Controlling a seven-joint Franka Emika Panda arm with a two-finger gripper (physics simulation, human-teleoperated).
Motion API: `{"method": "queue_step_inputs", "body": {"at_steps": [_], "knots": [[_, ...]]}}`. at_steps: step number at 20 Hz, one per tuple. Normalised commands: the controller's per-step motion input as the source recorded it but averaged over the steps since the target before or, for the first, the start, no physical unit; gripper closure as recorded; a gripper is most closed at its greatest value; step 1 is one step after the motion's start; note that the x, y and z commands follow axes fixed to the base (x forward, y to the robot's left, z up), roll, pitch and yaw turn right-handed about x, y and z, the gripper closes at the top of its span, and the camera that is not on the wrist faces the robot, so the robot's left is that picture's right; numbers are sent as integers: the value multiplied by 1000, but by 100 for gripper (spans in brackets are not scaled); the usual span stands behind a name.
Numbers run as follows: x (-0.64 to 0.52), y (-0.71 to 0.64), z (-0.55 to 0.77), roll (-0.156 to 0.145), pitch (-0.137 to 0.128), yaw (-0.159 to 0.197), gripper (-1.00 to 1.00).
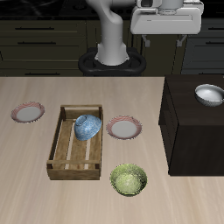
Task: Place the white bowl onto the plate that is in the table center
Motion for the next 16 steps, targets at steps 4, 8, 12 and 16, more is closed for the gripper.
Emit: {"method": "queue_step_inputs", "body": {"at_steps": [4, 8, 12, 16], "knots": [[257, 215, -1, -1, 15, -10, -100], [102, 274, 9, 22, -4, 4, -100], [33, 203, -21, 16, 1, 5, -100], [198, 321, -49, 21, 19, -6, -100]]}}
